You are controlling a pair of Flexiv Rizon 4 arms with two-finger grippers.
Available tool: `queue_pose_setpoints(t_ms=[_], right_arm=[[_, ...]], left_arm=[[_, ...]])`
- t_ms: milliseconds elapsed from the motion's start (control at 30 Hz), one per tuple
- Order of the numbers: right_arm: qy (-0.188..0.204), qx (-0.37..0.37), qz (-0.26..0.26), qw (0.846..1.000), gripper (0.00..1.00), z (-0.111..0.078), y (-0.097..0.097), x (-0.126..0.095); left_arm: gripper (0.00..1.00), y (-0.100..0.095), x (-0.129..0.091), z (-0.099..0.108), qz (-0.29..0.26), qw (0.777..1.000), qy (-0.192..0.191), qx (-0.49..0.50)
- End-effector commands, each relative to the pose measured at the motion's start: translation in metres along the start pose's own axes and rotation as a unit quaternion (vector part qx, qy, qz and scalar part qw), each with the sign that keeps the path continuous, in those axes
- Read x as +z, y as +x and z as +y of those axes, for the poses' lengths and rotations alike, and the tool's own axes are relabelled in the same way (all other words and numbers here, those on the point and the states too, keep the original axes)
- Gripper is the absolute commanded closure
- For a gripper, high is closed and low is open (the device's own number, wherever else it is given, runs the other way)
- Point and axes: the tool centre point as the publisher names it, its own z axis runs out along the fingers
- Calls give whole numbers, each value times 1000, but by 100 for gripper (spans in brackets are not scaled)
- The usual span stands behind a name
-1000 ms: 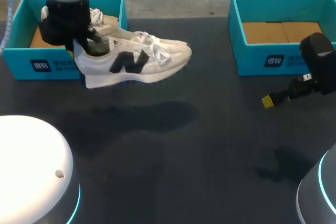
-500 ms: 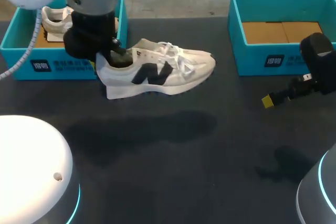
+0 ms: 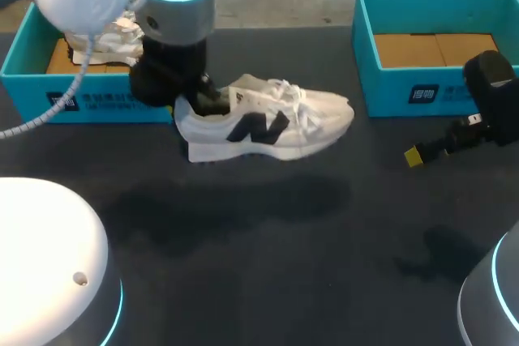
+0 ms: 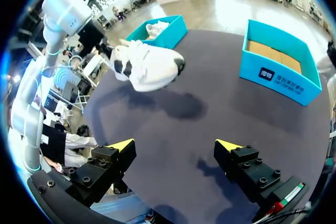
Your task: Take the shoe out of the shoebox, open the shoe tongue, remove and reinsert the insole, then place the shoe into the shoebox
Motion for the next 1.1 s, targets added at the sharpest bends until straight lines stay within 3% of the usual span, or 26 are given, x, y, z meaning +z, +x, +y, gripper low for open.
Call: queue_pose_setpoints(t_ms=[33, 667, 1100], right_arm=[[-2, 0, -1, 1000, 0, -2, 0, 0], [-2, 0, -1, 1000, 0, -2, 0, 0], [-2, 0, -1, 1000, 0, -2, 0, 0]], left_arm=[[100, -2, 24, 1, -6, 1000, -5, 2], [100, -24, 120, 18, 7, 999, -13, 35], [100, -31, 163, 30, 9, 1000, -7, 22]])
